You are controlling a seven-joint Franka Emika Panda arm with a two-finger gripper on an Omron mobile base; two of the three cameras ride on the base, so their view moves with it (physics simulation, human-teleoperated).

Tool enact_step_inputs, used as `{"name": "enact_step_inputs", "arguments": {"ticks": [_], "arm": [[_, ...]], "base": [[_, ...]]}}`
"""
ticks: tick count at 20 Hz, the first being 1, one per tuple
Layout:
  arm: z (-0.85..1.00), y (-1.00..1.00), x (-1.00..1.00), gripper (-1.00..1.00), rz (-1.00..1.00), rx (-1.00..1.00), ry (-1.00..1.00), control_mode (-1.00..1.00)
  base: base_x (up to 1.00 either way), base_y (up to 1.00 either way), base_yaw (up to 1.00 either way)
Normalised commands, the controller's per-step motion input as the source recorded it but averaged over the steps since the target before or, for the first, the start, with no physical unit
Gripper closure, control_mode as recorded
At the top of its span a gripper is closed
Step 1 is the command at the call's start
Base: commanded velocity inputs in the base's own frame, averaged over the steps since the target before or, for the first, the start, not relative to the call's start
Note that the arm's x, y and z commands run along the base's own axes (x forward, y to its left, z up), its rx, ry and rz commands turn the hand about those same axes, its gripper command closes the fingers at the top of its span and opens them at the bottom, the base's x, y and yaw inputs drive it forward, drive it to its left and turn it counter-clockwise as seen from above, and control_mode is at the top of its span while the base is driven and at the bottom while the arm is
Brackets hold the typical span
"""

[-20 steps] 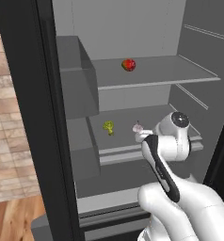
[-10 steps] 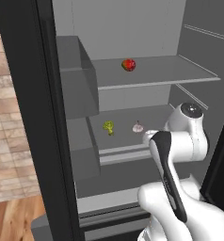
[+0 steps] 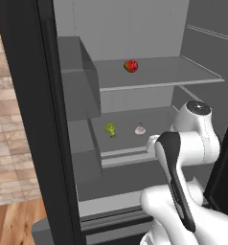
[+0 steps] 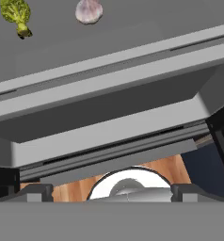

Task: Place the garlic in the correct fridge rack based on whether it is a fruit or vegetable. Finally, close the fridge door.

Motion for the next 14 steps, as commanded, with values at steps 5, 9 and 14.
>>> {"name": "enact_step_inputs", "arguments": {"ticks": [5, 9, 14], "arm": [[0.0, 0.0, -0.14, -1.0, 0.0, 0.0, -0.03, 1.0], [0.0, 0.0, 0.0, -1.0, 0.0, 0.0, 0.0, 1.0], [0.0, 0.0, 0.0, -1.0, 0.0, 0.0, 0.0, 1.0]], "base": [[-0.8, 0.0, 0.0], [-0.95, 0.01, 0.0], [-0.67, 0.0, 0.0]]}}
